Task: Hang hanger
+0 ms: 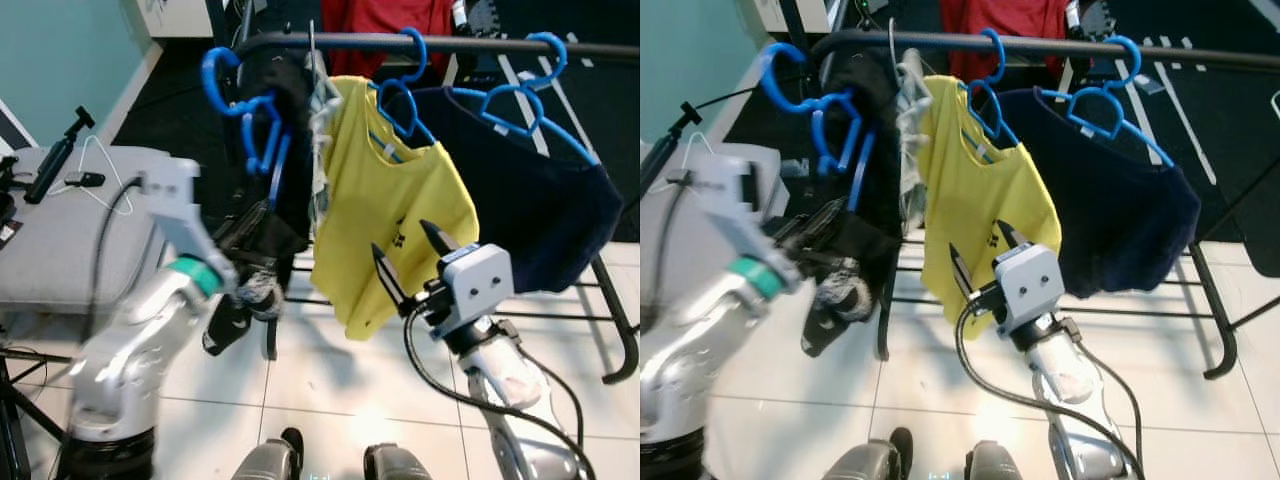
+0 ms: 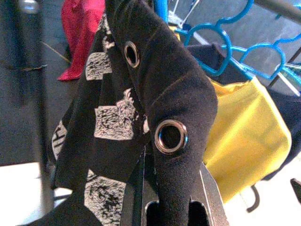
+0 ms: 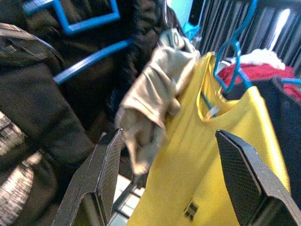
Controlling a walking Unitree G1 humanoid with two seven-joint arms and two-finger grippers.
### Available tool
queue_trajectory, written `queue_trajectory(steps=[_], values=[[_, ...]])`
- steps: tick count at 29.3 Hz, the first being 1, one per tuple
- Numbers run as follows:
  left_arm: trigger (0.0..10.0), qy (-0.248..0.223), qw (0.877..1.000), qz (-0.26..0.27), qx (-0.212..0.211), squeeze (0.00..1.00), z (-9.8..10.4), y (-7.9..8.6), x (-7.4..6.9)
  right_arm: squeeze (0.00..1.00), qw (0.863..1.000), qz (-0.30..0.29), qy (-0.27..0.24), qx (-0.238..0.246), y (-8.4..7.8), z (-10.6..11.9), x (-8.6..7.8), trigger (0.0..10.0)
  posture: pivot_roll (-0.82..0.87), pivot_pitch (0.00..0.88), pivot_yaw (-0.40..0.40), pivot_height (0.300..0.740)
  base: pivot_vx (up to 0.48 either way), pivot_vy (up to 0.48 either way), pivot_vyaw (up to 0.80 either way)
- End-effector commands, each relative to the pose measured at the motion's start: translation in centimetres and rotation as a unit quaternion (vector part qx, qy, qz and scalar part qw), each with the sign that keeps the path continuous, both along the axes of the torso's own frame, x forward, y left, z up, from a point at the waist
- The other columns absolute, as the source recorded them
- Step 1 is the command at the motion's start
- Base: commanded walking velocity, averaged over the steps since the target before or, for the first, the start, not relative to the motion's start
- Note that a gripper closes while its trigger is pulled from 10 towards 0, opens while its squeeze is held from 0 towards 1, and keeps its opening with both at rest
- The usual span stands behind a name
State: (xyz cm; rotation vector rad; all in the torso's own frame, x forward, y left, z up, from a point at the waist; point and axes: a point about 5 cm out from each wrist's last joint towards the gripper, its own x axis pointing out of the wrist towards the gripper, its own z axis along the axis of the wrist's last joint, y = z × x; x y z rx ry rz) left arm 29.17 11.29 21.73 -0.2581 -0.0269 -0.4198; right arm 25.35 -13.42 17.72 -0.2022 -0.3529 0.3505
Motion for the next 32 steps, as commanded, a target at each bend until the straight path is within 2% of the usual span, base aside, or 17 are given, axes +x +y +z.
queue_trajectory(steps=[1,5,9,13,14,16,17,18,19,22,23,25,26,27,28,30,32], values=[[10.0,-0.022,1.000,0.012,-0.007,0.00,1.0,-1.1,0.8,0.00,1.000,-0.009,-0.004,0.002,0.0,0.5,0.0,10.0,-0.15,0.089,0.117,0.740,0.000,0.000,0.00],[10.0,-0.019,1.000,0.012,-0.016,0.00,1.2,-1.4,1.1,0.00,1.000,-0.009,-0.004,0.002,0.0,0.6,0.1,10.0,-0.15,0.089,0.116,0.740,0.000,0.000,0.00],[10.0,-0.024,0.998,-0.044,-0.046,0.00,2.4,-3.9,0.7,0.00,1.000,-0.007,-0.001,0.002,0.2,0.4,0.3,10.0,-0.14,0.088,0.109,0.740,0.000,0.000,0.00],[10.0,-0.028,0.996,-0.069,-0.051,0.00,2.7,-5.0,0.5,0.00,1.000,-0.008,-0.002,0.003,0.2,0.5,0.5,10.0,-0.14,0.085,0.105,0.740,0.000,0.000,0.00],[10.0,-0.040,0.993,-0.097,-0.055,0.00,3.3,-6.9,0.5,0.00,0.999,-0.020,-0.019,0.018,-0.4,1.7,1.1,10.0,-0.15,0.083,0.105,0.740,0.000,0.000,0.00],[10.0,-0.040,0.993,-0.097,-0.055,0.00,3.3,-6.9,0.5,0.00,0.999,-0.020,-0.019,0.018,-0.4,1.7,1.1,10.0,-0.15,0.083,0.105,0.740,0.000,0.000,0.00],[10.0,-0.049,0.991,-0.115,-0.057,0.00,3.8,-8.1,0.4,0.00,0.999,-0.028,-0.031,0.030,-0.8,2.6,1.5,10.0,-0.15,0.083,0.105,0.740,0.000,0.000,0.00],[10.0,-0.049,0.991,-0.115,-0.057,0.00,3.8,-8.1,0.4,0.00,0.999,-0.028,-0.031,0.030,-0.8,2.6,1.5,10.0,-0.15,0.083,0.105,0.740,0.000,0.000,0.00],[10.0,-0.059,0.987,-0.136,-0.060,0.00,4.4,-9.8,0.5,0.00,0.996,-0.045,-0.060,0.049,-1.8,4.7,2.1,10.0,-0.16,0.078,0.112,0.740,0.000,0.000,0.00],[10.0,-0.059,0.987,-0.136,-0.060,0.00,4.4,-9.8,0.5,0.00,0.996,-0.045,-0.060,0.049,-1.8,4.7,2.1,10.0,-0.16,0.078,0.112,0.740,0.000,0.000,0.00],[10.0,-0.066,0.983,-0.159,-0.062,0.00,4.9,-11.4,0.4,0.00,0.993,-0.058,-0.085,0.064,-2.6,6.5,2.6,10.0,-0.17,0.074,0.118,0.740,0.000,0.000,0.00],[10.0,-0.066,0.983,-0.159,-0.062,0.00,4.9,-11.4,0.4,0.00,0.993,-0.058,-0.085,0.064,-2.6,6.5,2.6,10.0,-0.17,0.074,0.118,0.740,0.000,0.000,0.00],[10.0,-0.075,0.978,-0.187,-0.060,0.00,5.4,-13.0,0.2,0.00,0.990,-0.067,-0.101,0.071,-3.1,7.5,2.8,10.0,-0.18,0.072,0.122,0.740,0.000,0.000,0.00],[10.0,-0.075,0.978,-0.187,-0.060,0.00,5.4,-13.0,0.2,0.00,0.990,-0.067,-0.101,0.071,-3.1,7.5,2.8,10.0,-0.18,0.072,0.122,0.740,0.000,0.000,0.00],[10.0,-0.083,0.980,-0.182,-0.020,0.00,5.3,-14.3,0.7,0.00,0.989,-0.073,-0.105,0.075,-3.4,7.8,2.8,10.0,-0.17,0.070,0.128,0.740,0.000,0.000,0.00],[10.0,-0.082,0.983,-0.166,-0.002,0.00,5.1,-14.3,1.1,0.00,0.989,-0.073,-0.102,0.076,-3.3,7.6,2.7,10.0,-0.17,0.070,0.128,0.740,0.000,0.000,0.00],[10.0,-0.071,0.991,-0.100,0.053,0.00,4.2,-13.0,2.9,0.00,0.990,-0.072,-0.097,0.077,-3.1,7.3,2.6,10.0,-0.18,0.071,0.131,0.740,0.000,0.000,0.00]])
